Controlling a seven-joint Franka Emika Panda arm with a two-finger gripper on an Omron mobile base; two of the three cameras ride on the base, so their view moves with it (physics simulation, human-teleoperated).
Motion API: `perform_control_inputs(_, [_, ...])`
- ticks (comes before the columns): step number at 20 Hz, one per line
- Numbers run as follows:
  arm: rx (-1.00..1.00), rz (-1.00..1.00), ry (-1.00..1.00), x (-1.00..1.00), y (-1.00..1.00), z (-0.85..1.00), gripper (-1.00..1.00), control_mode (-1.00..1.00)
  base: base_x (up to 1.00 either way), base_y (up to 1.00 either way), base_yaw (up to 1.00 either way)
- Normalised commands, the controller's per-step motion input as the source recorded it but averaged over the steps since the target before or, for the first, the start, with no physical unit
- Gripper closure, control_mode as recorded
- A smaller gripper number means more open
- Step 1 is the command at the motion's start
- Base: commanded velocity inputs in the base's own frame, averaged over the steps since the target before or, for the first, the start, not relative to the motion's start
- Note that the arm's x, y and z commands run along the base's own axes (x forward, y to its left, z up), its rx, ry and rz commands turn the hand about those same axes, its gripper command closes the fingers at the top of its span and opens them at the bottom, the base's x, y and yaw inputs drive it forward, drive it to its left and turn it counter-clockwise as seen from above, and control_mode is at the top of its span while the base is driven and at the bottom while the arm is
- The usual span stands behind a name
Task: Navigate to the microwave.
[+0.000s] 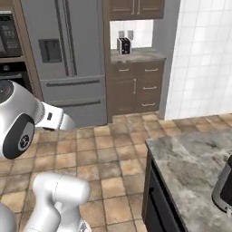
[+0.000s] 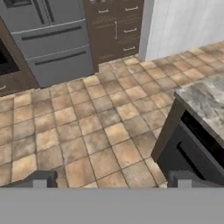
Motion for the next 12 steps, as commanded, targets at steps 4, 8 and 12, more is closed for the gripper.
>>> perform_control_inputs(4, [0.0,0.0,0.0,0.0,0.0,0.0,-1.0,1.0,0.24,-0.08,0.91])
perform_control_inputs(8, [0.0,0.0,0.0,0.0,0.0,0.0,-1.0,1.0,0.44,-0.07,0.85])
perform_control_inputs(12, [0.0,0.0,0.0,0.0,0.0,0.0,-1.0,1.0,0.97,-0.08,0.6])
